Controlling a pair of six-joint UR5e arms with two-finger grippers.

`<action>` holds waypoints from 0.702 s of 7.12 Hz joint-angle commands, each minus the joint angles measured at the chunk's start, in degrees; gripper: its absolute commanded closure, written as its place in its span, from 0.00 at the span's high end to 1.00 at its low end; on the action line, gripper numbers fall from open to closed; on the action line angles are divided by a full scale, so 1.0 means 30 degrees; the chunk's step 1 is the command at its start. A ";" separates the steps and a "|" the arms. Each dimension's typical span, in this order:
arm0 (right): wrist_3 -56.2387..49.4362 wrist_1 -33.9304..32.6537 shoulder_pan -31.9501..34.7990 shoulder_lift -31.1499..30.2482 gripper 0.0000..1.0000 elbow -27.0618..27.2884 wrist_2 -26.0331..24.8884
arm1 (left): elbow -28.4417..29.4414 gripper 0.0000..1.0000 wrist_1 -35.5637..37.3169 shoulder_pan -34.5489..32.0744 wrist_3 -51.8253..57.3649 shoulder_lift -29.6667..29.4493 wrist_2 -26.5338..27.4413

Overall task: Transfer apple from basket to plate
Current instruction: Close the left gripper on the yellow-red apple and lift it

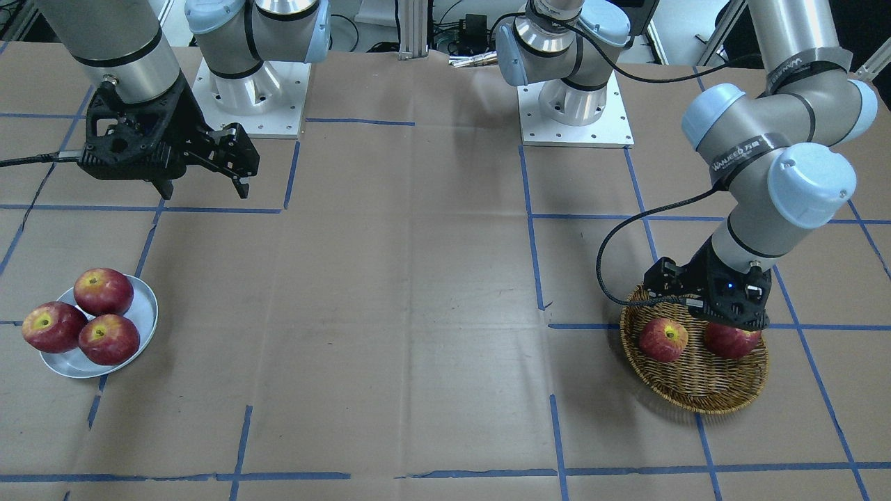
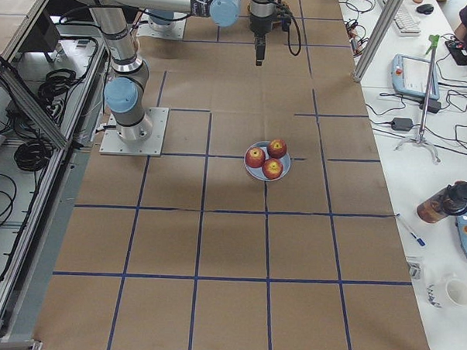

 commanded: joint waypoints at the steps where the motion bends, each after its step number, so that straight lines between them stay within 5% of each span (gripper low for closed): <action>1: 0.0000 0.0000 0.0000 -0.0001 1.00 0.0002 0.0039 | -0.0363 0.99 0.2137 0.0101 0.0576 -0.1616 -0.0031; 4: 0.0000 -0.0029 0.0000 0.0058 1.00 0.0031 0.0039 | -0.0218 0.98 0.2550 0.0130 0.0489 -0.2818 -0.0031; 5: 0.0000 -0.0029 0.0000 0.0058 1.00 0.0031 0.0039 | -0.0159 0.89 0.2639 0.0130 0.0170 -0.2997 -0.0032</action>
